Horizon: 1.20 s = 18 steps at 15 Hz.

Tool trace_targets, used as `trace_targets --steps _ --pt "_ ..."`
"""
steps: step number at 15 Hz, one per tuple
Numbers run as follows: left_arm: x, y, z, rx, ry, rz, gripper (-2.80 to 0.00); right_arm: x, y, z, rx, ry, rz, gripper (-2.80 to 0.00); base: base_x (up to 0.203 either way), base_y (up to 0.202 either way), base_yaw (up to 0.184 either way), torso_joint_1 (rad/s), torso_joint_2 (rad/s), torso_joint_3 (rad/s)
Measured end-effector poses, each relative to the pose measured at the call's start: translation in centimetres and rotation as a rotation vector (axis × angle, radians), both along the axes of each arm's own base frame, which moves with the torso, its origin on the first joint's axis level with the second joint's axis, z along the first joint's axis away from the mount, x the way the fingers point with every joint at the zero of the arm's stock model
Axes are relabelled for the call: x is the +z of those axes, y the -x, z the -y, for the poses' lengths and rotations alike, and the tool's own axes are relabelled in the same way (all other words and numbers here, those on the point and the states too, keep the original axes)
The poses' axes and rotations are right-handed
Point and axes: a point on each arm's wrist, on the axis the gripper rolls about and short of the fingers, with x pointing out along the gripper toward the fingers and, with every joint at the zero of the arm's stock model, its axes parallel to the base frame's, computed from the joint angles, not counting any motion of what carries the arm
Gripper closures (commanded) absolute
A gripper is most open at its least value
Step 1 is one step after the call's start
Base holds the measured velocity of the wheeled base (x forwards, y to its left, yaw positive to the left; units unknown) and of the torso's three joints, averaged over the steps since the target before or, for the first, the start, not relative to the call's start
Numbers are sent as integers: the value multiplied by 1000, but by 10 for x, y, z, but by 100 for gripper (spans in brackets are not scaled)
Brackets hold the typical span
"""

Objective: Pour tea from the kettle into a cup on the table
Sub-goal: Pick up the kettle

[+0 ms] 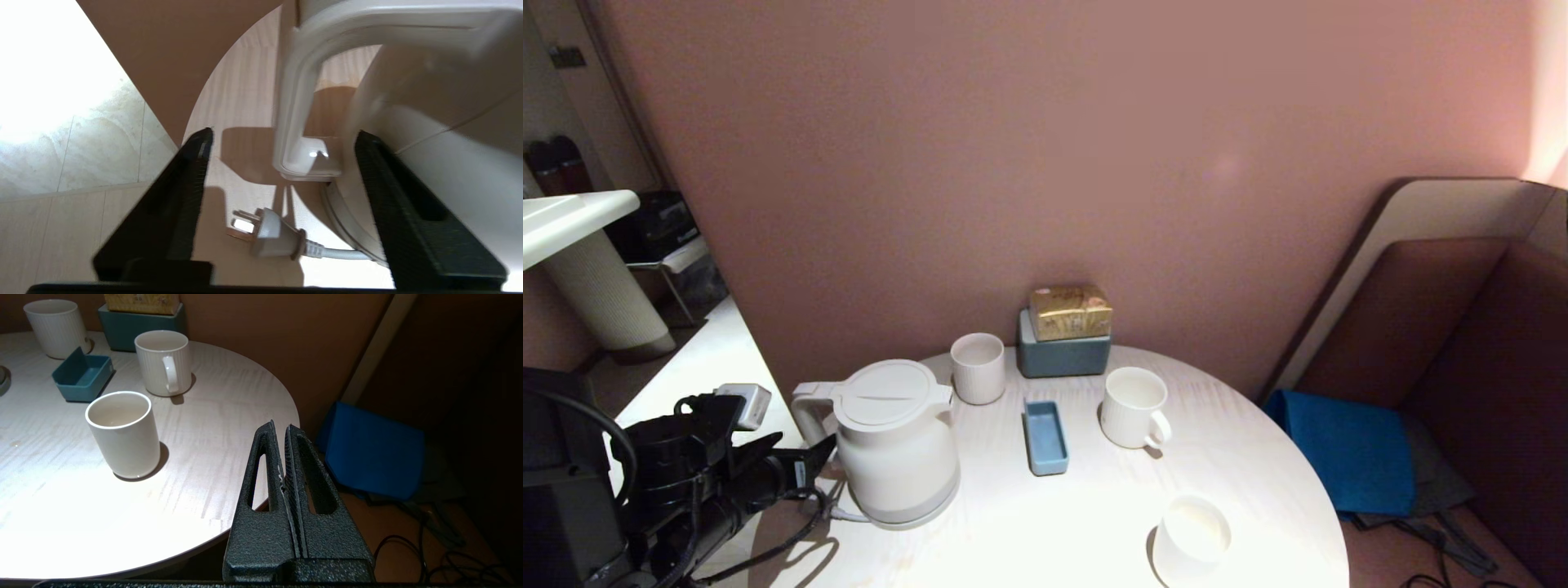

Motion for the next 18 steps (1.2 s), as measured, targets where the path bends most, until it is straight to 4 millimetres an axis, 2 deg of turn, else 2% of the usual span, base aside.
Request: trace_targets --steps 8,18 --pt "0 0 -4 15 6 2 -280 0 0 0 0 0 0 0 0 0 0 0 0 0" --pt "5 -21 -14 62 34 64 -280 0 0 0 0 0 0 0 0 0 0 0 0 0"
